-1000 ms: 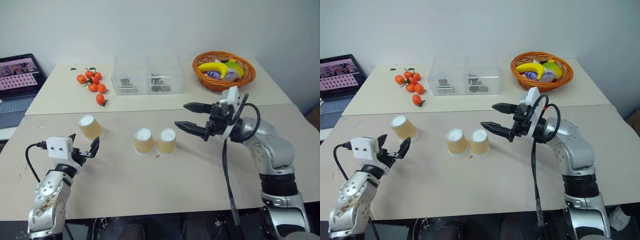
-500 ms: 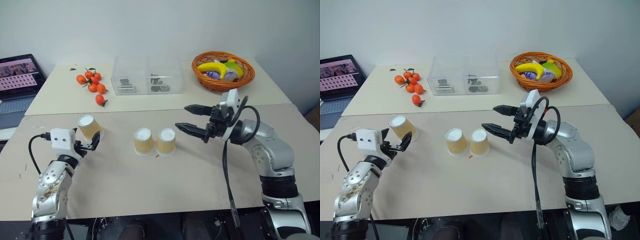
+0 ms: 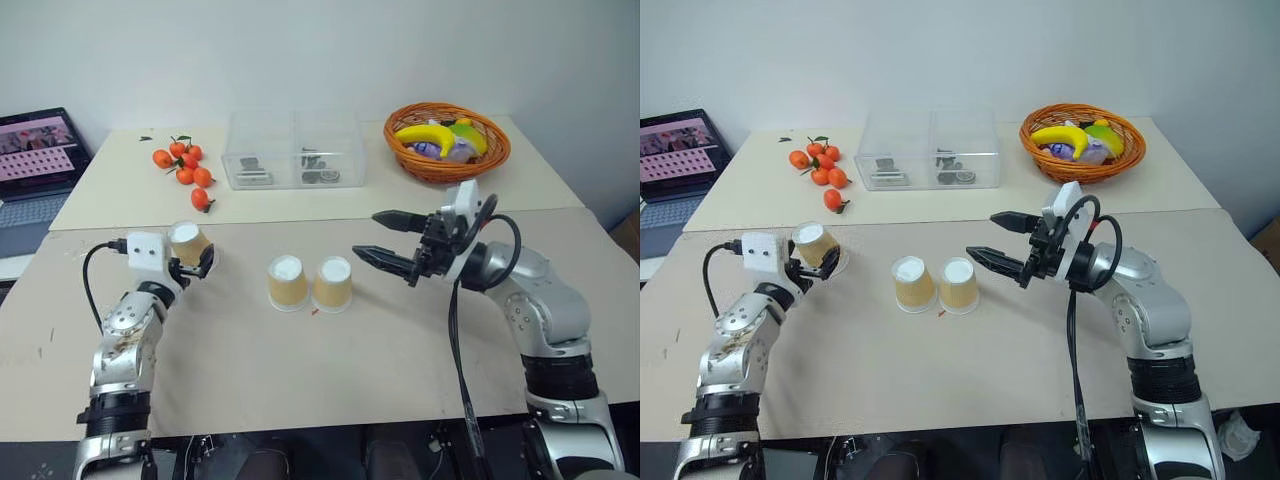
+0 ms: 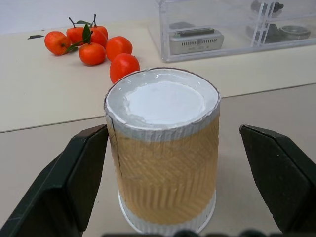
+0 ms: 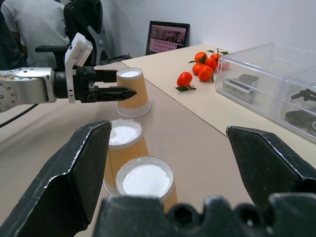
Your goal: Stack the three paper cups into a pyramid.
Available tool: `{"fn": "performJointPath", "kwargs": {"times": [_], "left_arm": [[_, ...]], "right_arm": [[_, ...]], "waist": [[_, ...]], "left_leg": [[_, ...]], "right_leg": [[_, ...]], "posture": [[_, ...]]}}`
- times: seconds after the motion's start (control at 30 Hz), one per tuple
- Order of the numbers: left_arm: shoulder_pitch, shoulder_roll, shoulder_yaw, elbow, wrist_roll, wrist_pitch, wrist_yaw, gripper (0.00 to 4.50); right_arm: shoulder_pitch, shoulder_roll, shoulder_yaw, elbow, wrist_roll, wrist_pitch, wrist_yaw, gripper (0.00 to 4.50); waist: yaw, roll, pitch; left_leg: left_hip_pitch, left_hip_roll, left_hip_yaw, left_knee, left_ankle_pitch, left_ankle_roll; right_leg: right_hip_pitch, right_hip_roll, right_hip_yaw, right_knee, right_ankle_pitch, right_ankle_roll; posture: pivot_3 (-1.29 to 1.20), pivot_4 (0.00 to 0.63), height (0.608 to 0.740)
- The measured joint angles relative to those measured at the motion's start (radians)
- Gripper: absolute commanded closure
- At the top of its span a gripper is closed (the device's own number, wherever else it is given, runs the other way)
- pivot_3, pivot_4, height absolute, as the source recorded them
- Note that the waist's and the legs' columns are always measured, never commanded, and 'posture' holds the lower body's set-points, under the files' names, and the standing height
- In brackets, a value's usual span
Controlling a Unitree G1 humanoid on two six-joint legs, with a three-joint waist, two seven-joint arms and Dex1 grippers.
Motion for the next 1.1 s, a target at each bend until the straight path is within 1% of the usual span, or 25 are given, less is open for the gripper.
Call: {"fn": "performJointPath", "kwargs": {"times": [0.23, 0.33, 0.4, 0.47, 0.53, 0.7, 0.93, 1.0, 1.07, 1.1], "left_arm": [[-0.018, -0.001, -0.004, 0.058, 0.017, -0.021, 0.004, 0.0], [-0.035, -0.001, -0.006, 0.078, 0.026, -0.03, 0.006, 0.76], [-0.043, -0.006, -0.007, 0.087, 0.028, -0.047, 0.008, 1.66], [-0.051, -0.015, -0.01, 0.093, 0.029, -0.057, 0.008, 2.3], [-0.069, -0.019, -0.013, 0.107, 0.031, -0.057, 0.012, 2.6], [-0.09, -0.02, -0.03, 0.095, 0.038, -0.056, 0.01, 2.6], [-0.114, -0.012, -0.092, -0.034, 0.023, -0.016, -0.077, 2.6], [-0.156, -0.005, -0.123, -0.086, -0.015, 0.04, -0.134, 2.6], [-0.248, 0.029, -0.15, -0.163, -0.09, 0.138, -0.222, 2.6], [-0.274, 0.043, -0.153, -0.188, -0.106, 0.152, -0.244, 2.6]], "right_arm": [[0.011, -0.009, 0.0, 0.0, 0.0, -0.008, -0.01, 0.12], [0.011, -0.009, 0.0, 0.0, -0.001, -0.011, -0.011, 0.0], [0.011, -0.009, 0.0, 0.0, -0.001, -0.013, -0.011, 0.0], [0.011, -0.009, 0.0, 0.0, -0.001, -0.014, -0.012, 0.0], [0.011, -0.009, 0.0, 0.0, -0.001, -0.014, -0.012, 0.0], [0.011, -0.009, 0.001, 0.001, -0.003, -0.018, -0.012, 0.0], [0.013, -0.012, 0.002, 0.003, -0.006, -0.027, -0.01, 0.0], [0.014, -0.013, 0.002, 0.01, -0.009, -0.028, -0.009, 0.0], [0.013, -0.013, 0.006, 0.018, -0.01, -0.028, -0.01, 0.0], [0.013, -0.013, 0.007, 0.018, -0.01, -0.028, -0.01, 0.0]], "waist": [[0.002, 0.0, 0.0], [0.002, 0.0, 0.0], [0.002, 0.0, 0.0], [0.002, 0.0, 0.0], [0.004, 0.0, 0.0], [0.001, 0.0, 0.0], [0.003, 0.0, 0.0], [0.003, -0.001, 0.001], [0.003, -0.003, 0.002], [0.002, -0.003, 0.002]], "left_leg": [[0.0, 0.0, 0.0, 0.0, 0.0, 0.0], [0.0, 0.0, 0.0, 0.0, 0.0, 0.0], [0.0, 0.0, 0.0, 0.0, 0.0, 0.0], [0.0, 0.0, 0.0, 0.0, 0.0, 0.0], [0.0, 0.0, 0.0, 0.0, 0.0, 0.0], [0.0, 0.0, 0.0, 0.0, 0.0, 0.0], [-0.001, 0.0, 0.0, 0.0, 0.0, 0.0], [-0.001, 0.0, 0.0, 0.001, 0.0, 0.0], [-0.001, 0.0, -0.001, 0.001, 0.0, 0.0], [-0.001, -0.001, -0.001, 0.001, 0.0, 0.0]], "right_leg": [[0.0, 0.0, 0.0, 0.0, 0.0, 0.0], [0.0, 0.0, 0.0, 0.0, 0.0, 0.0], [0.0, 0.0, 0.0, 0.0, 0.0, 0.0], [0.0, 0.0, 0.0, 0.0, 0.0, 0.0], [0.0, 0.0, 0.0, 0.0, 0.0, 0.0], [0.0, 0.0, 0.0, 0.0, 0.0, 0.0], [0.0, 0.0, 0.0, 0.0, 0.001, 0.0], [0.0, 0.0, 0.0, 0.0, 0.001, 0.0], [0.0, 0.0, 0.0, 0.0, 0.001, 0.001], [0.0, 0.0, 0.0, 0.0, 0.001, 0.001]], "posture": [[0.0, 0.15, 0.728], [0.0, 0.15, 0.728], [0.0, 0.15, 0.728], [0.0, 0.15, 0.728], [0.0, 0.15, 0.728], [0.0, 0.15, 0.728], [0.0, 0.15, 0.728], [0.0, 0.15, 0.728], [0.0, 0.15, 0.728], [0.0, 0.15, 0.728]]}}
